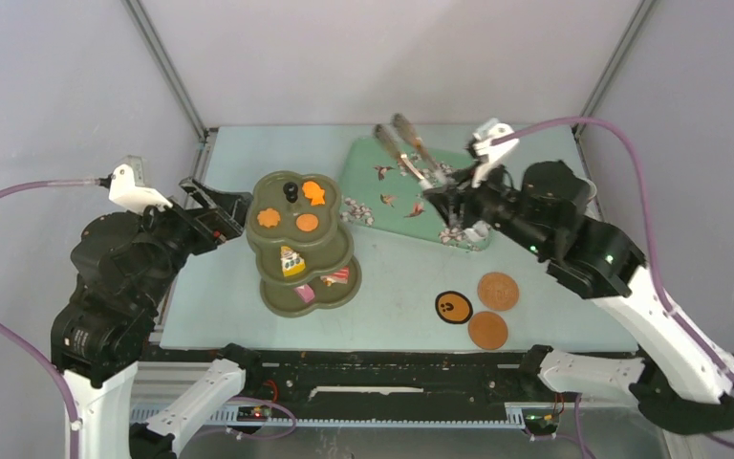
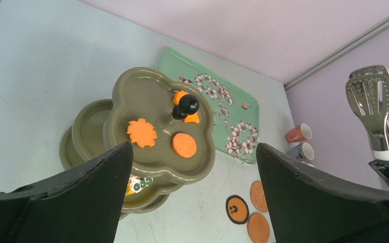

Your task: Serve the afternoon tea

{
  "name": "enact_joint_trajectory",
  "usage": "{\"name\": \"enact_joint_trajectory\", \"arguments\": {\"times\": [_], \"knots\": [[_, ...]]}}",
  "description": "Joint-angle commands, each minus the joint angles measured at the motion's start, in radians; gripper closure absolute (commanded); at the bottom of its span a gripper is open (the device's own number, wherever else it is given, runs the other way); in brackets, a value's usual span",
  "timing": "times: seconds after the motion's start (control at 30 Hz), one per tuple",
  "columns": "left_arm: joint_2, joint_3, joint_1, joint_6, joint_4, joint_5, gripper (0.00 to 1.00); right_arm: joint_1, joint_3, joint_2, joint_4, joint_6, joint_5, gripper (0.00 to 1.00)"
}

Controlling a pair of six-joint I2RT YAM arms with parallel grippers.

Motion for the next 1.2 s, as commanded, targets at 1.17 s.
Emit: {"name": "enact_joint_trajectory", "arguments": {"times": [1.17], "knots": [[-0.044, -0.055, 0.007, -0.089, 0.009, 0.027, 0.02, 0.024, -0.479, 0.457, 0.066, 0.430, 0.006, 0.57]]}}
